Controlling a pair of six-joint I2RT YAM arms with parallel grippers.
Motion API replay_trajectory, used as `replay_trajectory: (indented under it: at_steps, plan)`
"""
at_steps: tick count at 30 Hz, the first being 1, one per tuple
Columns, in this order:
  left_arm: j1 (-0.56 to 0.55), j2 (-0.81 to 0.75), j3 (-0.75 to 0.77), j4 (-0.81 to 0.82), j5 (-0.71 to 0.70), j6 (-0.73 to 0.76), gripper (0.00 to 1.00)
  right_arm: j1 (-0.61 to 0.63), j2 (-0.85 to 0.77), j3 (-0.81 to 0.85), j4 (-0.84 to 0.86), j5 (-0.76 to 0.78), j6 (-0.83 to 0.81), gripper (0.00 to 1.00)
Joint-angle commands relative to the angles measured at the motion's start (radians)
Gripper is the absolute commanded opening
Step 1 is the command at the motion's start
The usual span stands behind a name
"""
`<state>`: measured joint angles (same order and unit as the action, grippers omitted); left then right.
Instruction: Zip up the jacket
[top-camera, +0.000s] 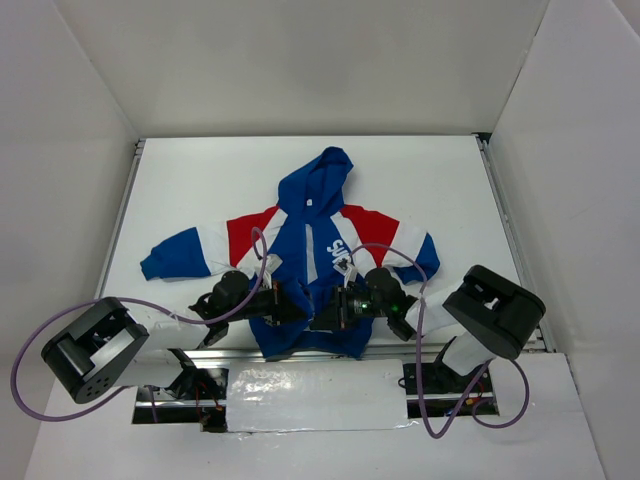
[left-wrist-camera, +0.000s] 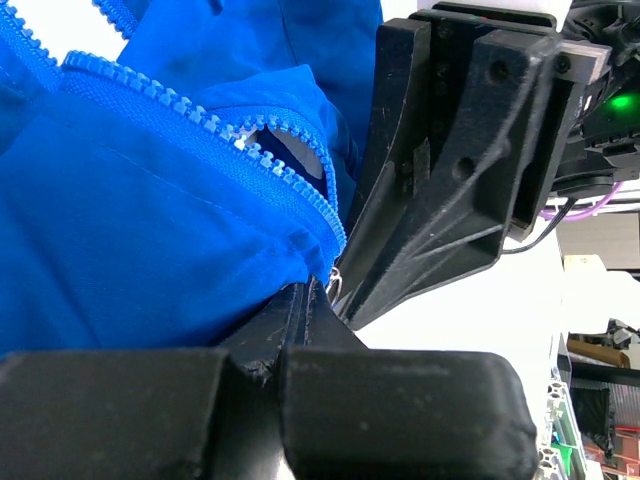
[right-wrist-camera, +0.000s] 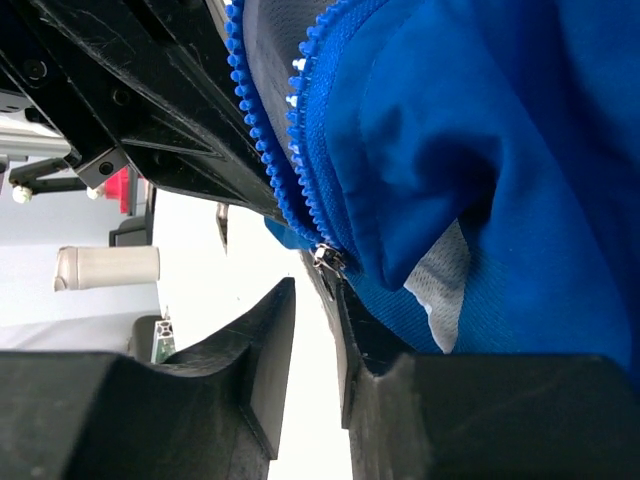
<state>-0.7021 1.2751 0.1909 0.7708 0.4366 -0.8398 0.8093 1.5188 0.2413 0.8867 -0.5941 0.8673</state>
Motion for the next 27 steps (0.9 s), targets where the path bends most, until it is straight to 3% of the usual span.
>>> replay_trajectory:
  at_steps: [1,5,6,15,23,27]
  plan:
    - [0.003,0.001,0.022,0.059,0.024,0.01,0.0,0.005,0.014,0.026,0.077,-0.009,0.001,0.27]
    - [0.003,0.006,0.021,0.068,0.03,0.008,0.0,0.004,0.017,0.026,0.089,0.005,0.016,0.23]
    - [0.003,0.007,0.021,0.071,0.031,0.007,0.0,0.005,0.015,0.023,0.089,0.013,0.024,0.03]
    - [0.003,0.017,0.01,0.096,0.042,0.008,0.0,0.004,0.03,0.029,0.106,0.008,0.11,0.0]
    - [0.003,-0.017,-0.001,0.085,0.036,0.03,0.0,0.005,-0.017,-0.075,0.199,0.068,0.49,0.0]
    - [0.003,-0.034,-0.001,0.067,0.031,0.045,0.0,0.017,-0.138,-0.083,0.121,0.119,0.665,0.0]
